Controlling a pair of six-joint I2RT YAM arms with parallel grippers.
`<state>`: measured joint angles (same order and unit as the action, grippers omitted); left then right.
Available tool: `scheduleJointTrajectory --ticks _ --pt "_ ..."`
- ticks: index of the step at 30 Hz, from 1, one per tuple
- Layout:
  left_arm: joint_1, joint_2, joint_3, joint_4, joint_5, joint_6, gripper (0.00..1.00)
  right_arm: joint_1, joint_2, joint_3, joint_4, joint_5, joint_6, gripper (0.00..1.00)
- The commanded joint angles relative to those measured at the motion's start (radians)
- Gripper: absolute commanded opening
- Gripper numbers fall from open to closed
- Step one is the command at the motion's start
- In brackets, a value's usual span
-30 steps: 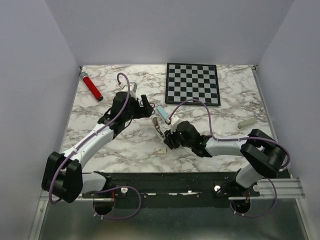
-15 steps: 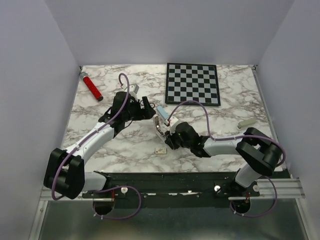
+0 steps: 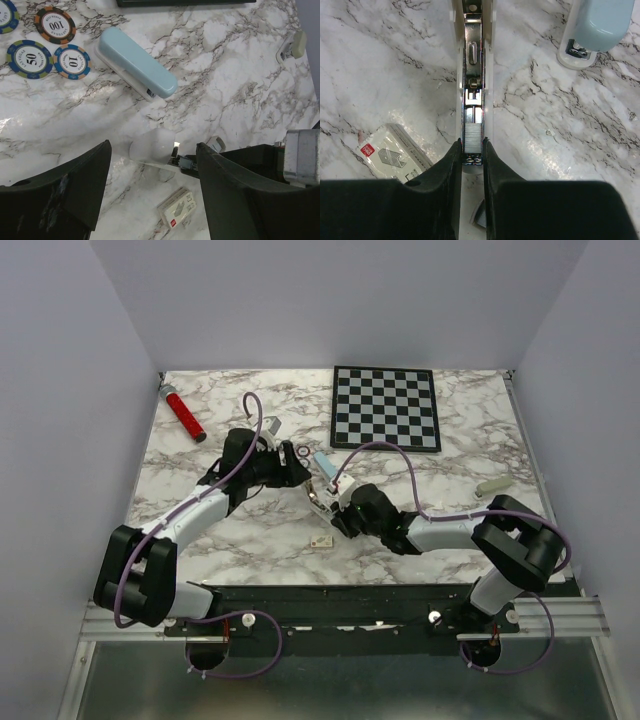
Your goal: Load the staples into the stapler
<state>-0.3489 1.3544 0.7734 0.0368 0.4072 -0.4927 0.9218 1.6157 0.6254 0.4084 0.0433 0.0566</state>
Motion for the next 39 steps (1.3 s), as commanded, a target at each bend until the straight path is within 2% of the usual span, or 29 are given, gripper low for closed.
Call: scheduleJointTrajectory --ticks 1,7,14,18,24,27,31,39 --pt "0.036 -0.009 -0.063 0.106 0.077 -0.006 0.75 0.006 0.018 0.023 0.023 -0.011 -0.038 0.01" --pt "0.042 0.005 -0.077 0.141 0.094 -0.014 0.67 0.005 0.03 0.037 0.013 -0.016 -0.047 0.01" --pt "0.042 0.029 -0.063 0.152 0.107 0.003 0.53 0.006 0.038 0.046 0.013 -0.022 -0.049 0.01" --pt "0.042 0.057 -0.045 0.117 0.105 0.028 0.48 0.006 0.036 0.046 0.013 -0.02 -0.047 0.01" --pt "0.041 0.078 -0.026 0.046 0.097 0.054 0.35 0.005 0.03 0.046 0.015 -0.017 -0.047 0.01" --pt "0.03 0.068 -0.026 -0.006 0.075 0.071 0.33 0.006 0.029 0.053 0.01 -0.02 -0.047 0.01" --pt "-0.004 0.037 -0.029 -0.063 0.032 0.091 0.29 0.005 0.021 0.065 0.009 -0.026 -0.04 0.01" --pt "-0.139 0.006 -0.02 -0.133 -0.053 0.1 0.22 0.006 0.01 0.096 -0.017 -0.033 -0.037 0.01"
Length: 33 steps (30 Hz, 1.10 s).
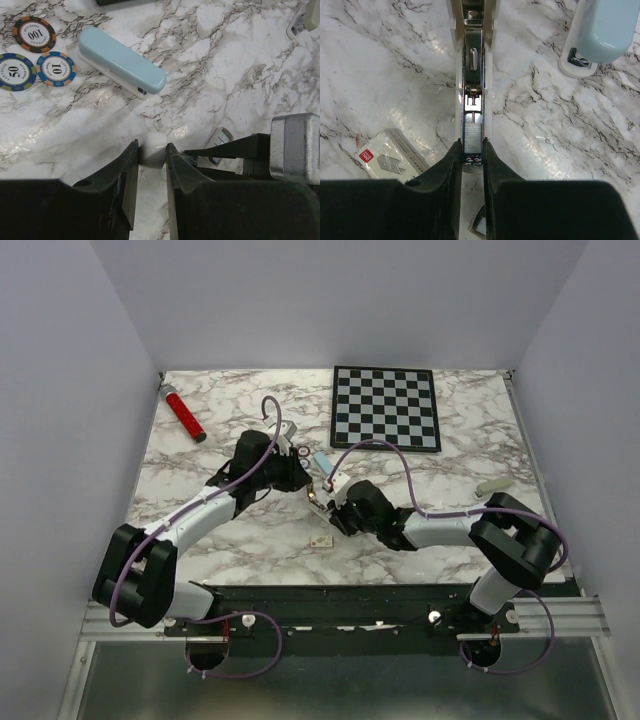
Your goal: Load the staples into the stapler
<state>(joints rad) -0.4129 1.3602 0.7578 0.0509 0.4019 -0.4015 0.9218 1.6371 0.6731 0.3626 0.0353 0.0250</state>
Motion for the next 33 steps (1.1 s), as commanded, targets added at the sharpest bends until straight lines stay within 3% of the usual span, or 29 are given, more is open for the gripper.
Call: scheduleJointTrajectory --ticks 1,14,21,25,28,33 --pt "-0.089 -0.006 -0.006 -0.148 -0.061 0.006 0.22 0.006 -0.014 0.048 0.029 -0.028 -0.005 0.01" --pt "-0.285 -0.033 -0.055 -0.056 -0.147 -0.138 0.18 0.006 -0.016 0.052 0.032 -0.064 0.006 0.01" --pt "-0.308 -0.044 -0.103 0.049 -0.155 -0.224 0.18 0.006 -0.02 0.043 0.03 -0.068 0.009 0.01" --pt "-0.305 -0.097 -0.124 0.058 -0.228 -0.253 0.18 0.005 -0.025 0.029 0.027 -0.064 0.013 0.02" --pt "-0.281 -0.143 -0.133 0.047 -0.296 -0.278 0.22 0.006 -0.029 0.016 0.022 -0.055 0.019 0.07" --pt "-0.187 -0.214 -0.186 0.04 -0.359 -0.315 0.39 0.006 -0.039 0.002 0.0 -0.049 0.024 0.23"
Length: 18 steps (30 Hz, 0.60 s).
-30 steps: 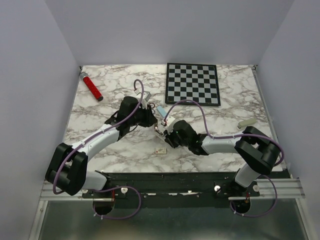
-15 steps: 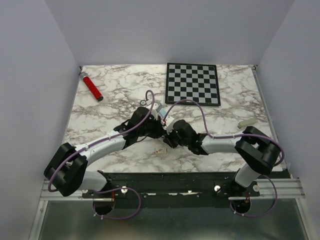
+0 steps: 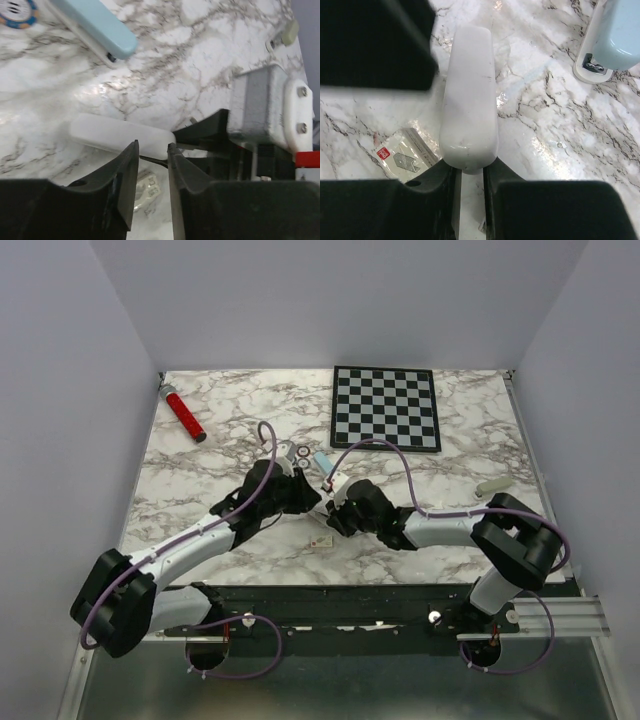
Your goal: Load the staples into the stapler
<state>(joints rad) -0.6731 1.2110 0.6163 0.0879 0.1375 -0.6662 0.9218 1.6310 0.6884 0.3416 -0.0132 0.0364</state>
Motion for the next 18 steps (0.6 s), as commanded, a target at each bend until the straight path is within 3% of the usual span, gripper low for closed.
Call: scheduleJointTrajectory --ticks 1,8,14,18 --pt "0.093 -0.085 -0.053 0.004 -0.096 -0.053 0.41 0.005 -0.036 -0.016 0.019 0.001 0.016 0.25" --pt "0.24 -0.191 -0.115 0.013 -0.104 -0.049 0.54 0.006 -0.04 -0.01 -0.018 0.004 0.023 0.36" --pt "0.309 -0.245 -0.102 -0.017 -0.115 0.008 0.56 0.005 -0.057 0.0 -0.078 -0.002 0.028 0.43" --pt "0.336 -0.268 -0.087 -0.03 -0.118 0.052 0.59 0.006 -0.1 0.008 -0.151 0.004 0.033 0.57"
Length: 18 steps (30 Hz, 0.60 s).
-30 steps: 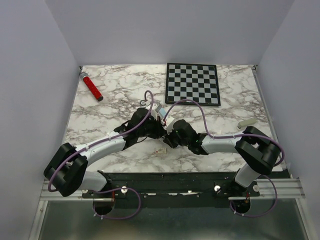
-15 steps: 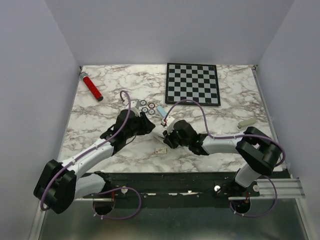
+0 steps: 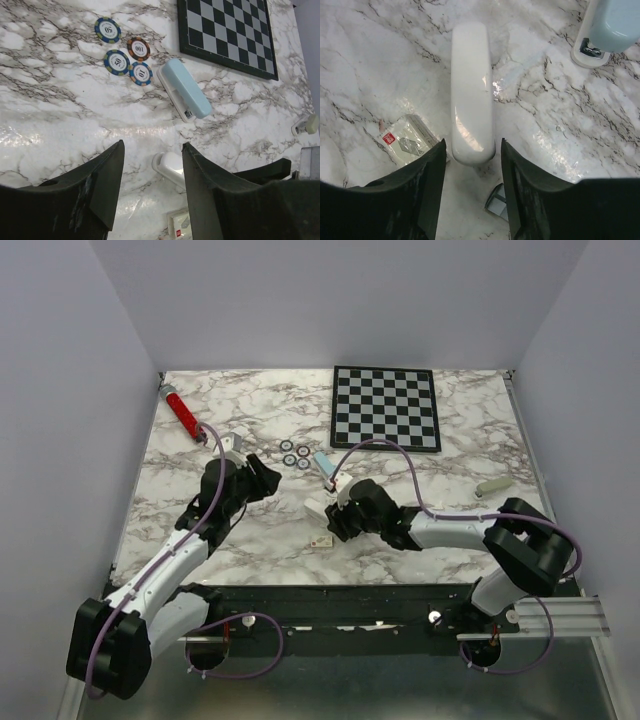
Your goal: Load the staples into the stapler
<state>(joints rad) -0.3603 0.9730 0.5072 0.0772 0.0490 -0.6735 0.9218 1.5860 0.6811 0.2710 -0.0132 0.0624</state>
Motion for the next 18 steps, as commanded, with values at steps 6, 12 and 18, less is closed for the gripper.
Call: scheduleJointTrajectory --ticks 6,12,18 --pt "0.044 -0.074 0.045 -0.051 -0.041 0.13 0.63 0.005 -0.136 0.044 -0.197 -0.007 0.011 0.66" --pt "0.049 -0.178 0.051 -0.076 -0.142 0.241 0.79 0.005 -0.132 0.211 -0.435 0.042 0.011 0.66" --pt "0.049 -0.281 0.059 -0.123 -0.283 0.324 0.99 0.002 -0.054 0.351 -0.614 0.039 -0.016 0.67"
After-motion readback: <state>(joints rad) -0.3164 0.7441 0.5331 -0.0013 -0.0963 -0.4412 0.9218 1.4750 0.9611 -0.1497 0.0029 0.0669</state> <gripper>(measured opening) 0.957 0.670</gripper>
